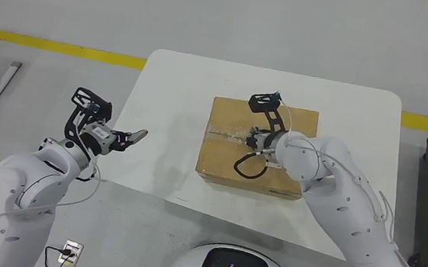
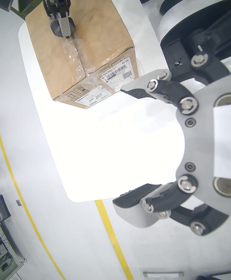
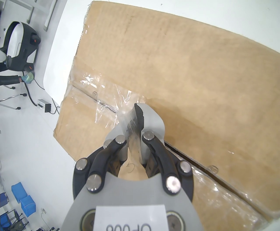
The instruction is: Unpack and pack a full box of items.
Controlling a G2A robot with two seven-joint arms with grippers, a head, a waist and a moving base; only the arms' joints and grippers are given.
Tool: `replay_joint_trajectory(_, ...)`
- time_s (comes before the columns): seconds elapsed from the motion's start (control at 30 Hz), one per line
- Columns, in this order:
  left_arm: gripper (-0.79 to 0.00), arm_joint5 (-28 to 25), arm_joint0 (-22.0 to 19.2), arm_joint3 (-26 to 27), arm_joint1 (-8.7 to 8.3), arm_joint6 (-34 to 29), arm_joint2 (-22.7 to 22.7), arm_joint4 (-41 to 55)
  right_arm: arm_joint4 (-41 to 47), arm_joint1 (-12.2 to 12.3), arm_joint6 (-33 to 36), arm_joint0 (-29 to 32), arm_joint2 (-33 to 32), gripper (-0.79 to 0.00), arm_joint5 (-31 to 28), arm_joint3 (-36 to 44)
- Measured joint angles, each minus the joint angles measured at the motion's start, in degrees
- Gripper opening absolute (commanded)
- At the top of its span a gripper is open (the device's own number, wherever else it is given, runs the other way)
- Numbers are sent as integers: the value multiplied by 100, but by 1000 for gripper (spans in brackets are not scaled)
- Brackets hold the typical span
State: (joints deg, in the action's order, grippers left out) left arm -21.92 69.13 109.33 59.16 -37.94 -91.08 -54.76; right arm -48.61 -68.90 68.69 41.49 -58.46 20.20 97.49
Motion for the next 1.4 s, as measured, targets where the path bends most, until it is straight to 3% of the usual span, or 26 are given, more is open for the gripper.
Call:
replay_joint_trajectory(0.33, 0, 7, -50, -56, -24, 36, 27, 8, -168, -64, 98, -147, 121, -785, 267, -196)
replay_joint_trajectory(0.57, 0, 34, -85, -88, -39, 43, 45, 11, -143, -105, 136, -201, 152, -554, 346, -320)
replay_joint_trajectory(1.2, 0, 47, -114, -141, -77, 76, 100, 34, -445, -8, 779, -146, -328, -511, 64, -34)
replay_joint_trajectory(1.27, 0, 54, -114, -145, -81, 82, 102, 41, -493, 11, 858, -107, -391, -493, 18, -11)
replay_joint_trajectory(1.33, 0, 56, -115, -145, -85, 84, 106, 44, -525, 27, 923, -65, -448, -413, -19, 18)
replay_joint_trajectory(1.4, 0, 55, -119, -139, -88, 84, 115, 49, -514, 38, 969, -36, -507, -416, -49, 55)
